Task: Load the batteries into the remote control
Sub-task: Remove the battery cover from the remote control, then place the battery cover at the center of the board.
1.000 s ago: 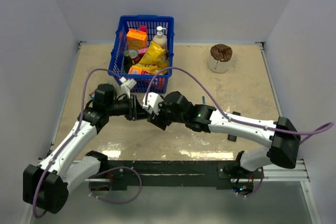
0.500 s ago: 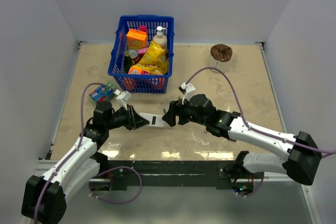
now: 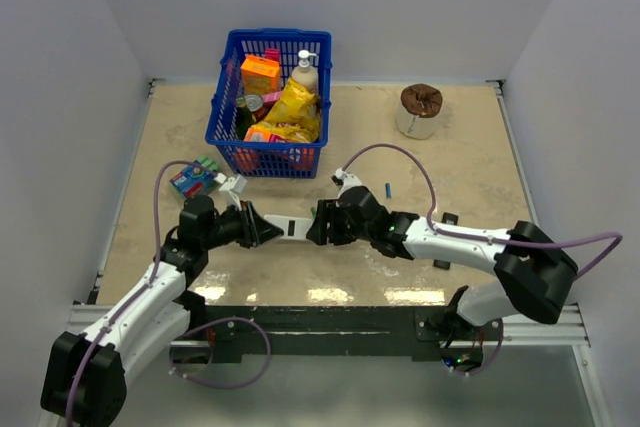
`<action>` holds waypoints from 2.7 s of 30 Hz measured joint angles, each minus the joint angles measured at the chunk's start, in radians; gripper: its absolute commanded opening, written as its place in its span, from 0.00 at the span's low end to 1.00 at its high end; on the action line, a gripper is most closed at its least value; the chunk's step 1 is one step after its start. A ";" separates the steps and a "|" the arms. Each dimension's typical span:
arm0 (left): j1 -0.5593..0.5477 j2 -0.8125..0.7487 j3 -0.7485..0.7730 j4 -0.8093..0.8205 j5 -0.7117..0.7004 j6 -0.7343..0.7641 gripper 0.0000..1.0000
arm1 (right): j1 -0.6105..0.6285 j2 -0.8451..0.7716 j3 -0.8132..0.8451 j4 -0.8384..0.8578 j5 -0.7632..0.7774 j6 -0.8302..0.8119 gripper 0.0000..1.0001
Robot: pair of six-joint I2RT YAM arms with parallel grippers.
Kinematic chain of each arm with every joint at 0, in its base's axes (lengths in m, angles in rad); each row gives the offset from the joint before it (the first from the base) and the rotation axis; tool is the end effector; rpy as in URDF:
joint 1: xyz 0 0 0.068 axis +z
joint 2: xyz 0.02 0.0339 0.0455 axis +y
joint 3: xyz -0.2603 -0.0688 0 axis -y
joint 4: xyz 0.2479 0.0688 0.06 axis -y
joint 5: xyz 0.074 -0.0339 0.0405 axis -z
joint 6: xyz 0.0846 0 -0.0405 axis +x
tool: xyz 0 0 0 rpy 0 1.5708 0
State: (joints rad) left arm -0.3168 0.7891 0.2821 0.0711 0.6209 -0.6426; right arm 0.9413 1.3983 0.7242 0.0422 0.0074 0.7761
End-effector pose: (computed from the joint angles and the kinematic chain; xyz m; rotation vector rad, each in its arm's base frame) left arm 0.1860 -0.1128 0.1700 0.0830 2.1367 -1.2125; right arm 0.1974 0.2700 0.1684 -0.1911 2.3618 0.9042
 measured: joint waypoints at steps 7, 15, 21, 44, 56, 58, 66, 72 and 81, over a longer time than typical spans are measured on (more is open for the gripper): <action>0.000 0.045 0.000 0.002 0.019 -0.008 0.00 | 0.000 0.051 -0.007 0.066 -0.003 0.033 0.56; 0.000 0.023 0.000 -0.008 0.047 -0.020 0.00 | -0.007 0.055 -0.033 0.170 -0.054 0.045 0.53; 0.000 -0.010 0.000 -0.013 0.041 -0.026 0.00 | -0.022 0.047 -0.072 0.225 -0.090 0.058 0.42; 0.011 -0.021 0.000 0.122 0.144 -0.079 0.00 | -0.094 -0.069 -0.215 0.459 -0.206 0.046 0.08; 0.022 -0.044 0.002 0.127 0.141 -0.098 0.00 | -0.109 -0.152 -0.272 0.507 -0.212 0.045 0.00; 0.021 -0.046 0.002 0.124 0.140 -0.098 0.00 | -0.111 -0.164 -0.278 0.509 -0.212 0.045 0.00; 0.007 -0.041 0.015 0.028 0.042 -0.082 0.00 | -0.112 -0.203 -0.306 0.483 -0.208 0.017 0.00; 0.006 0.007 0.015 -0.055 -0.048 -0.050 0.00 | -0.126 -0.203 -0.310 0.428 -0.207 -0.005 0.00; 0.006 0.009 0.023 -0.134 -0.113 -0.018 0.00 | -0.151 -0.151 -0.310 0.316 -0.184 -0.042 0.00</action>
State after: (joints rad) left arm -0.3107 0.7982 0.3054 -0.0628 0.5083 -0.6601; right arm 0.7902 1.2476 0.4145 0.3580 -0.1768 0.7345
